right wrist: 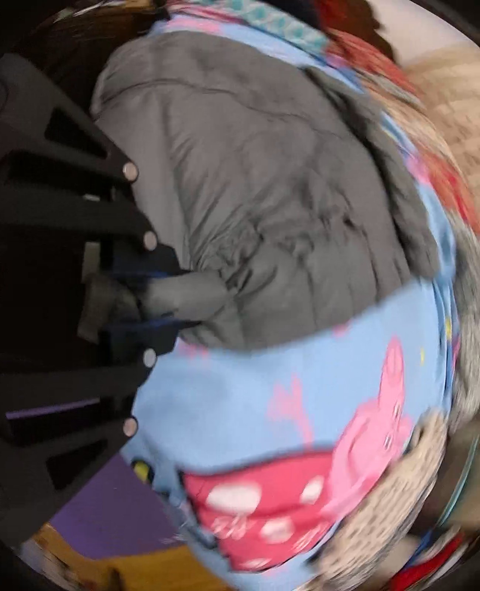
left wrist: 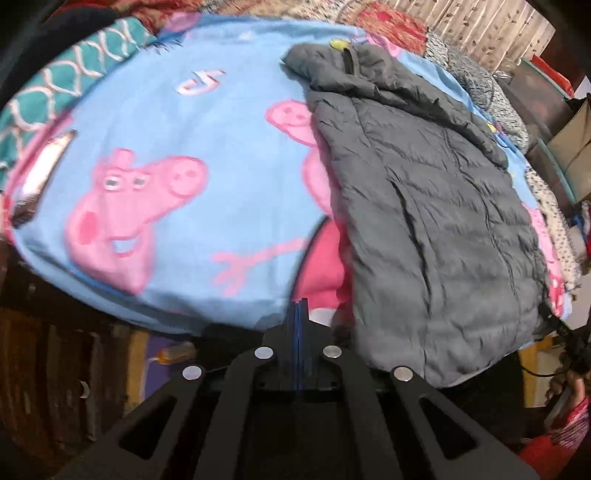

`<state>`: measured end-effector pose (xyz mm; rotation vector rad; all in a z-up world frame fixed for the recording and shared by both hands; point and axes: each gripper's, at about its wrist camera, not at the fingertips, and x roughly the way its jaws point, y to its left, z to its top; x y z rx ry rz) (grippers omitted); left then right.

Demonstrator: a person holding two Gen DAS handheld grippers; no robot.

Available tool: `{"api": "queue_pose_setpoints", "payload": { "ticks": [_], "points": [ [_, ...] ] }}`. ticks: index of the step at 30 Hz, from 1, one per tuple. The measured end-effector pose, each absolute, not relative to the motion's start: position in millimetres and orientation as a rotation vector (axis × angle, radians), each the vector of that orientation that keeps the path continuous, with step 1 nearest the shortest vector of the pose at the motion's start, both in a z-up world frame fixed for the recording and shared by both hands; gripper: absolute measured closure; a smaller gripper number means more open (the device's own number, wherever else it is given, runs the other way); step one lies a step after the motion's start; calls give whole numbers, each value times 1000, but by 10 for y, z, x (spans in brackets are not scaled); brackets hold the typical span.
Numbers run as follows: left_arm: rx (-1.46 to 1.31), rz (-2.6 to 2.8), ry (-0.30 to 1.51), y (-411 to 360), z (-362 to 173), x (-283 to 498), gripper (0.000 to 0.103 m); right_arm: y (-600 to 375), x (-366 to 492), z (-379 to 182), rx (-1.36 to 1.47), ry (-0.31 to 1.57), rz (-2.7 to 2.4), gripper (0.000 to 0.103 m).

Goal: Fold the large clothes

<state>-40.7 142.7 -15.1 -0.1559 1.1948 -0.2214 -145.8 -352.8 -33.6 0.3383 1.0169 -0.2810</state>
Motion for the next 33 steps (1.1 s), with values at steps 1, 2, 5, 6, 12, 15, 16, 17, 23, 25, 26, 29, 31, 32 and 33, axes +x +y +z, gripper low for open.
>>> {"api": "queue_pose_setpoints", "payload": {
  "ticks": [1,2,5,6,12,15,16,17,23,25,26,29,31,32,33],
  "points": [
    [-169,-240,1208,1394,-186,-384,103,-3550,-1467,-357,362,1021,-263,88],
    [-186,-273,1225,1318,-228,-375,103,-3543,-1474,-362,378,1023,-248,88],
    [-197,-346,1249,1151,-314,-376,103,-3583,-1491,-408,444,1012,-225,78],
    [-179,-367,1266,1078,-369,-390,103,-3597,-1492,-420,466,1007,-215,70],
    [-99,-429,1368,785,-832,-440,103,-3559,-1395,-408,465,1026,-159,60],
    [-124,-413,1392,763,-1048,-351,103,-3500,-1359,-357,520,1036,-75,89],
    [-164,-401,1377,806,-1036,-315,103,-3476,-1369,-327,546,1030,-50,91],
    [-188,-398,1361,844,-1003,-293,103,-3427,-1381,-265,558,1018,-21,93],
    [-186,-367,1194,1166,-515,-338,103,-3430,-1616,-15,606,916,-13,95],
    [-198,-322,1173,1332,-431,-319,103,-3492,-1614,-283,579,1027,-138,94],
    [-188,-281,1167,1400,-417,-295,103,-3514,-1622,-438,580,1081,-198,85],
    [-174,-222,1176,1538,-382,-254,103,-3549,-1693,-477,646,1053,-230,55],
    [-199,-220,1142,1594,-263,-306,103,-3572,-1757,-335,650,980,-223,41],
    [-193,-225,1122,1596,-207,-338,103,-3583,-1788,-212,630,934,-233,41],
    [-176,-234,1102,1555,-158,-389,103,-3591,-1801,-114,613,897,-239,41]
  ]
}}
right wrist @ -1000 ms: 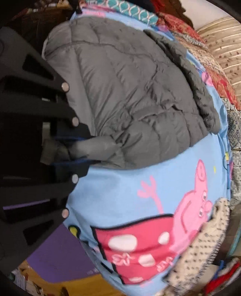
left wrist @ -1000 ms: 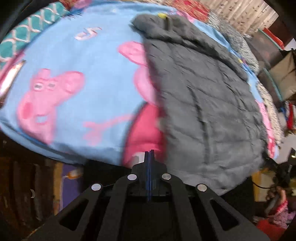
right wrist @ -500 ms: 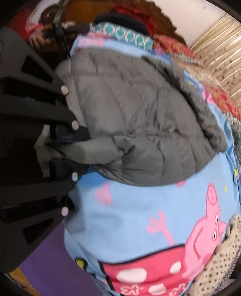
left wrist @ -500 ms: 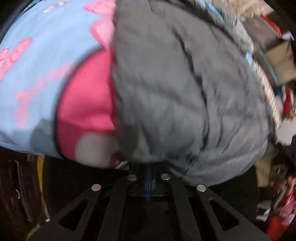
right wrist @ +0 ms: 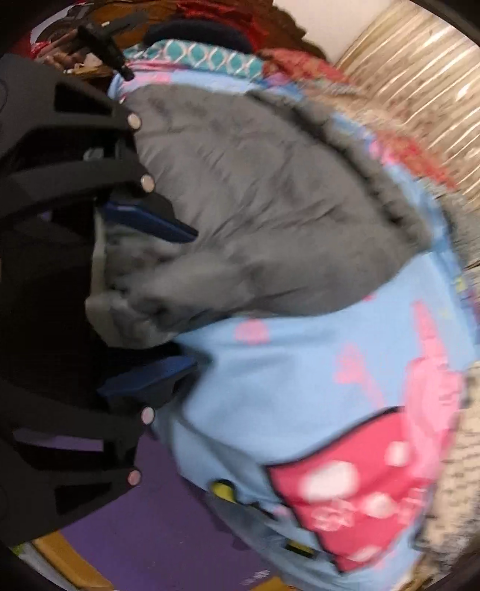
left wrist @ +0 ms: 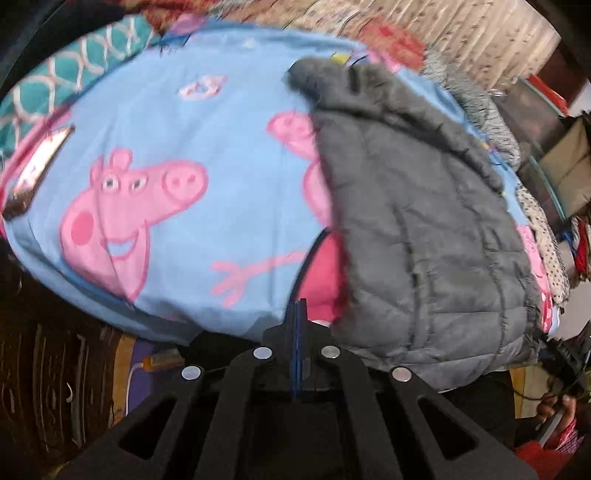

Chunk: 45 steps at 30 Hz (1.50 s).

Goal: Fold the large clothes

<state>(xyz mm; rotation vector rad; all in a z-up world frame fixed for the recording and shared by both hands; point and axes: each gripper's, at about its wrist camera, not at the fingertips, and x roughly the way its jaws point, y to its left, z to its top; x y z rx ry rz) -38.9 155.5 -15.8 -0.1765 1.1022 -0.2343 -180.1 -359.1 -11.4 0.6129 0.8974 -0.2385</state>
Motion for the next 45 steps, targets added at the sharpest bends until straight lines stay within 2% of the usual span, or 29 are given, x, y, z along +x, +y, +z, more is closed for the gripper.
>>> {"api": "queue_pose_setpoints", "payload": {
  "ticks": [3,6,10,13,19,26,30,33,37,39,45],
  "points": [
    [-72,-274,1031,1235,3,-428,103,-3514,-1751,237,538,781,-198,41],
    [42,-297,986,822,59,-409,103,-3252,-1488,337,400,802,-122,41],
    [192,-280,997,245,-111,-340,103,-2948,-1239,138,314,900,-77,41],
    [224,-228,1075,120,-321,-314,103,-3024,-1226,-186,316,1010,-163,41],
    [226,-146,1175,217,-581,-345,103,-3476,-1521,-465,557,1045,-227,41],
    [255,-125,1173,196,-556,-329,103,-3442,-1534,33,500,851,-185,41],
    [264,-120,1170,160,-575,-366,103,-3249,-1380,226,420,808,-122,41],
    [266,-121,1169,176,-576,-369,103,-3059,-1154,198,375,840,-88,41],
    [267,-121,1169,176,-576,-373,103,-2927,-943,-102,315,960,-124,41],
    [266,-122,1169,172,-574,-376,103,-3032,-1004,-277,327,1020,-171,41],
    [260,-129,1172,195,-592,-369,103,-3306,-1334,-369,383,1035,-242,41]
  ]
}}
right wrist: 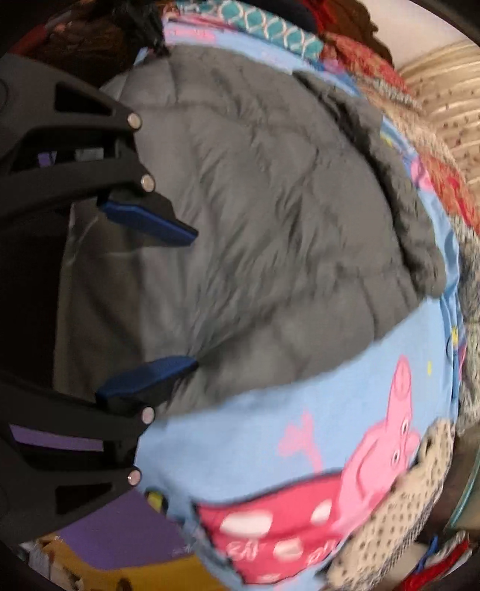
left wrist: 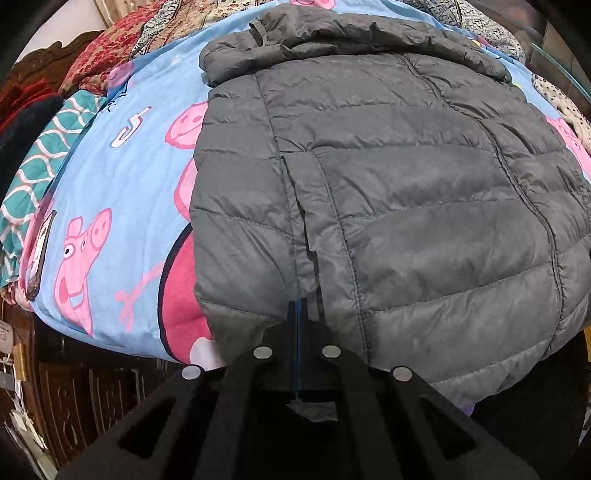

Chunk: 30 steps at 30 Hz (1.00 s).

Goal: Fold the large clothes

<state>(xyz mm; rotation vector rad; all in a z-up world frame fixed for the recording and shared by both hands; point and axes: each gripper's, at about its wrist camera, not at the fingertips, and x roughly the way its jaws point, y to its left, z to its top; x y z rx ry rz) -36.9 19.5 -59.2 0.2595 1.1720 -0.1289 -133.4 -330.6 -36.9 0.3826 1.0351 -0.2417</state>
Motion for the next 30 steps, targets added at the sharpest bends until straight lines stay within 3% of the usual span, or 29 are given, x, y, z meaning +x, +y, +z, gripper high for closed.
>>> {"api": "queue_pose_setpoints", "payload": {
  "ticks": [18,30],
  "points": [
    [244,-152,1172,241,-597,-332,103,-3132,-1215,108,302,912,-181,41],
    [30,-198,1172,1064,-413,-382,103,-3406,-1283,7,395,938,-196,41]
  ]
}}
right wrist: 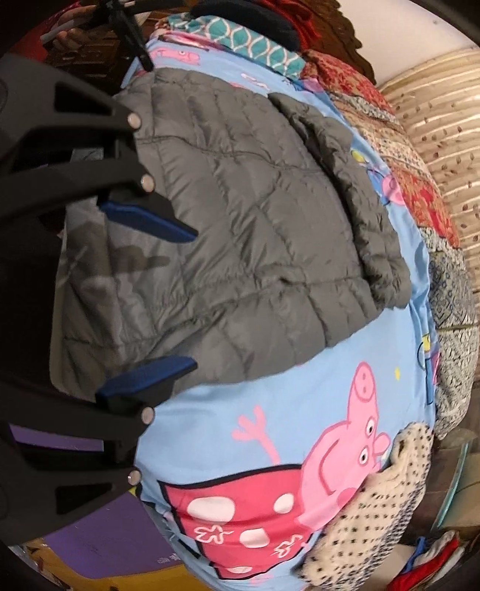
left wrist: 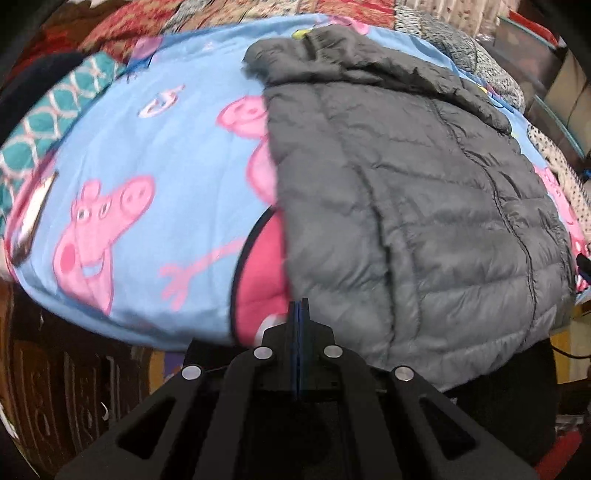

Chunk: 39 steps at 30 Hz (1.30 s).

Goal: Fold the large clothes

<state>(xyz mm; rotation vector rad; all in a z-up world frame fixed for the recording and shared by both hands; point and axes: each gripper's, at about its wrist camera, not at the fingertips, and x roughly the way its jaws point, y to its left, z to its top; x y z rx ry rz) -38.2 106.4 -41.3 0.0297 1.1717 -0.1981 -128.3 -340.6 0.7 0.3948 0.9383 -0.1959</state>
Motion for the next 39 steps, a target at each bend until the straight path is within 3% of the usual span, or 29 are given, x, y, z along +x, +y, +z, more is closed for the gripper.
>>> {"api": "queue_pose_setpoints", "payload": {
  "ticks": [10,17,29,39],
  "points": [
    [-155,-312,1247,1236,-766,-543,103,-3786,-1600,-376,580,1035,-155,41],
    [-62,-424,1213,1075,-913,-510,103,-3786,-1627,-637,716,1042,-64,41],
    [5,-612,1172,1093,-885,-278,103,-3681,-1565,-549,697,1043,-38,41],
    [-263,-684,1184,1365,-1080,-218,103,-3603,-1531,-518,690,1058,-75,41]
  ]
}}
